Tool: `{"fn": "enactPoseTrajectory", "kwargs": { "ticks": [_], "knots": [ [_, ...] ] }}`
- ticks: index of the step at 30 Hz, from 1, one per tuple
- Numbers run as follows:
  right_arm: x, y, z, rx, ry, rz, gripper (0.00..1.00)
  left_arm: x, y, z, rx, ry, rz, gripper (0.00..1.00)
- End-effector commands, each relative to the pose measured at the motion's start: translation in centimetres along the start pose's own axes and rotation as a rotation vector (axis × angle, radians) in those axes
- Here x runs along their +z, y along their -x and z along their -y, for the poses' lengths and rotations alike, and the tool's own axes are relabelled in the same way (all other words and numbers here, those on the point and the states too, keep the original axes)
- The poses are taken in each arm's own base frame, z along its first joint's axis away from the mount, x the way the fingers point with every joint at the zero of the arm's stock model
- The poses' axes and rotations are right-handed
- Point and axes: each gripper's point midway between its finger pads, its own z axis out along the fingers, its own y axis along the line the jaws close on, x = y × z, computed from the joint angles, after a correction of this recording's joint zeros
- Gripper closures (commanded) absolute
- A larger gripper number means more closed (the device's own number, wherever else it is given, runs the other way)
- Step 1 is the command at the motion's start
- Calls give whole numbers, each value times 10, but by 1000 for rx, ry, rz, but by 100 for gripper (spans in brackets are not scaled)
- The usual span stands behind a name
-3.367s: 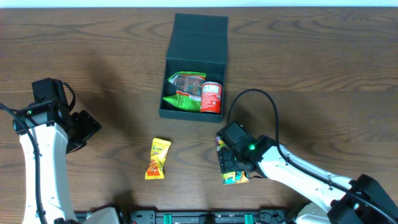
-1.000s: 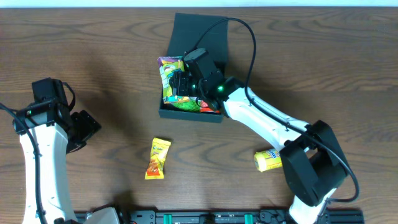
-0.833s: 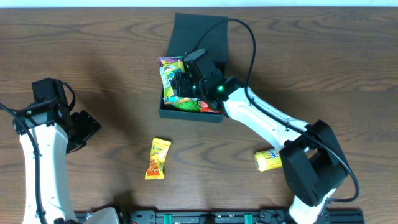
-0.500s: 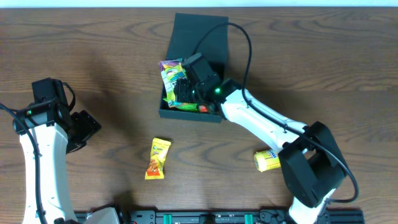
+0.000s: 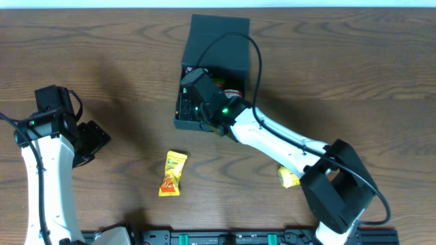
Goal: Pack container
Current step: 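Lower the Pretzel pack upright between the Haribo bag and can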
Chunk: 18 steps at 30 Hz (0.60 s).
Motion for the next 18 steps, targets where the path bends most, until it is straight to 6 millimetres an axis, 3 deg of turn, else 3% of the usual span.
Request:
{"fn": "enactPoseTrajectory", "kwargs": {
  "ticks": [1, 6, 11, 14, 18],
  "knots": [
    [-31, 37, -3, -15, 17, 95, 83, 1, 1, -3, -8, 16, 1, 5],
    [-46, 56, 14, -64, -35, 140, 98, 1, 1, -3, -8, 16, 1, 5],
    [-47, 61, 23, -85, -70, 154, 99, 1, 1, -3, -8, 16, 1, 5],
    [-47, 64, 45, -93, -181, 181, 99, 1, 1, -3, -8, 16, 1, 5],
    [-41, 51, 65, -96, -263, 132, 99, 1, 1, -3, -8, 16, 1, 5]
  ]
}}
